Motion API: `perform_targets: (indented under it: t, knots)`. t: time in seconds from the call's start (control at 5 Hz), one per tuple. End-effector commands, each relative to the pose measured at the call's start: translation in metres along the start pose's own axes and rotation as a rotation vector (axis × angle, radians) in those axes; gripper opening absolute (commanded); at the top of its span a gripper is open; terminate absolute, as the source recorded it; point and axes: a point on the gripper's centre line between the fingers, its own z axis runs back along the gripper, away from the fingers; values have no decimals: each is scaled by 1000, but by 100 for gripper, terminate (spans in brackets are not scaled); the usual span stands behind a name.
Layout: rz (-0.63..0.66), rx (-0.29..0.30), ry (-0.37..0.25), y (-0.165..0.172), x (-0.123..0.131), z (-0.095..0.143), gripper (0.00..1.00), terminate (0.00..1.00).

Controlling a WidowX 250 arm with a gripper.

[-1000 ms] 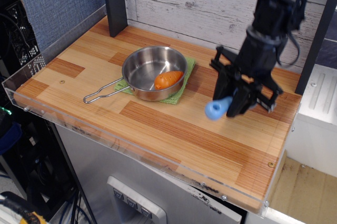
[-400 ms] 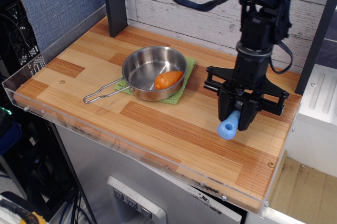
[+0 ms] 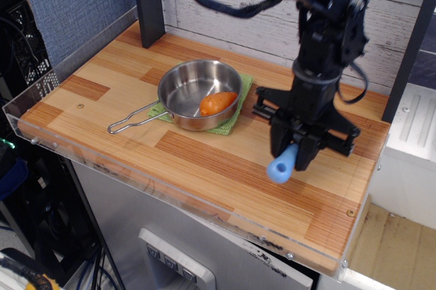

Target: Put the spoon to the right of the pot.

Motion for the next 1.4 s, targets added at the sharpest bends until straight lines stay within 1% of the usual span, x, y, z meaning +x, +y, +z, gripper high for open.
perform_targets:
  t: [0.0, 0.2, 0.4, 0.6, 0.8, 1.0, 1.2]
  knots:
    - [-7, -4, -32, -9, 5, 5, 0, 0]
    - [5, -19, 5, -8, 5, 4, 100, 0]
    - [-29, -14, 2, -10, 7, 14, 100, 0]
    - [-40, -8, -53, -6, 5, 44, 100, 0]
    - [-20, 8, -113, 5, 1, 78, 100, 0]
    - [75, 44, -136, 17, -8, 103, 100, 0]
    - [129, 10, -128, 26, -13, 115, 100, 0]
